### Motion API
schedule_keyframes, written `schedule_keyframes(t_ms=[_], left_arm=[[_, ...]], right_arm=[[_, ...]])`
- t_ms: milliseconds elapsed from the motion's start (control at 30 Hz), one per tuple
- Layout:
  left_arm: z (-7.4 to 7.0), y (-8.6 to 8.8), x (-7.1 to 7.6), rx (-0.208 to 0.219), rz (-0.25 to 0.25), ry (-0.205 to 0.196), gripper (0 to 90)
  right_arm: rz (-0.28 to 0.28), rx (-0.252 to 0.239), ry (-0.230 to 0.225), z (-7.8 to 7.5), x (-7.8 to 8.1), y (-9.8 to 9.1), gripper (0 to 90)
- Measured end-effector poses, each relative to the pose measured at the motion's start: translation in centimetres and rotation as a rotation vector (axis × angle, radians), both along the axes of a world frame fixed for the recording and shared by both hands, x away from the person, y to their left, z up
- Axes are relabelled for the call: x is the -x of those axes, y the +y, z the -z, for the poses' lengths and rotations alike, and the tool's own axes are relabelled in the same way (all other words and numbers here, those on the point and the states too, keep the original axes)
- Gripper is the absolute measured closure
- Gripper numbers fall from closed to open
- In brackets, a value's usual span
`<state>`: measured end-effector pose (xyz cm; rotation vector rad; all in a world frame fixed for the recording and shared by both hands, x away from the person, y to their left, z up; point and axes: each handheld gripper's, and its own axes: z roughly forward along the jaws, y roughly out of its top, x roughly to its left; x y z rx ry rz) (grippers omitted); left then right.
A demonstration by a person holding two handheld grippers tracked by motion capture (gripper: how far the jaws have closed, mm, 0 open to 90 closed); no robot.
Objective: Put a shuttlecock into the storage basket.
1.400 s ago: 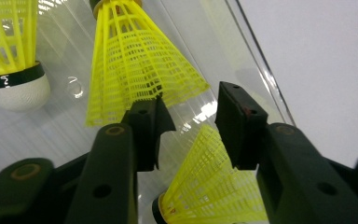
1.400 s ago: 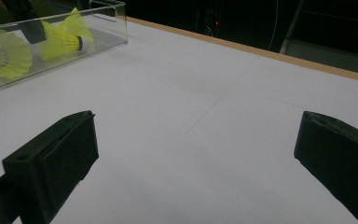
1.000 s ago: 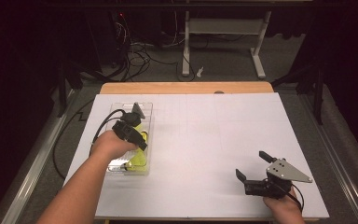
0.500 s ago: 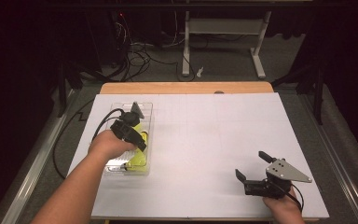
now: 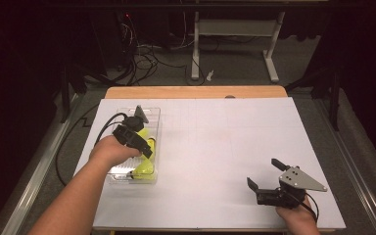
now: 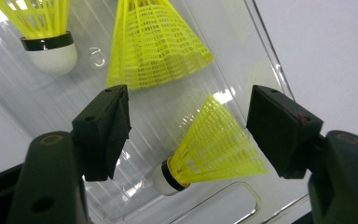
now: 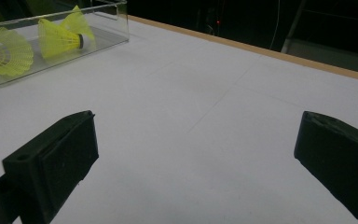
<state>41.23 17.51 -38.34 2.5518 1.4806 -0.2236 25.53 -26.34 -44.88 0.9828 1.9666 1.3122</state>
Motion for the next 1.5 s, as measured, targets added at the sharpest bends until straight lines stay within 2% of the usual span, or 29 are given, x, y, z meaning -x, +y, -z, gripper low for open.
schedule_keyframes(t_ms=[167, 600, 833, 1033, 1233, 1500], left_arm=[[-0.2, 0.1, -0.1, 0.016, -0.008, -0.002, 27.1], [-1.3, 0.3, 0.2, -0.014, 0.002, -0.023, 14.9], [-1.7, 0.9, 0.5, -0.034, -0.004, -0.010, 0.2], [-2.1, 1.4, 0.9, -0.041, -0.009, -0.014, 0.2], [-2.2, 2.2, 1.2, -0.053, -0.008, -0.002, 0.6], [-2.6, 3.4, 1.7, -0.055, -0.028, 0.001, 0.6]], right_arm=[[-0.001, 0.002, 0.001, 0.0, 0.0, 0.0, 0.2], [-0.002, 0.005, 0.001, 0.0, 0.0, 0.0, 0.2], [-0.003, 0.005, 0.001, 0.0, 0.0, 0.0, 0.2], [-0.005, 0.007, 0.001, 0.0, 0.0, 0.1, 0.2], [-0.003, 0.007, 0.003, 0.0, 0.0, 0.1, 0.2], [-0.004, 0.007, 0.004, 0.1, 0.0, 0.2, 0.2]])
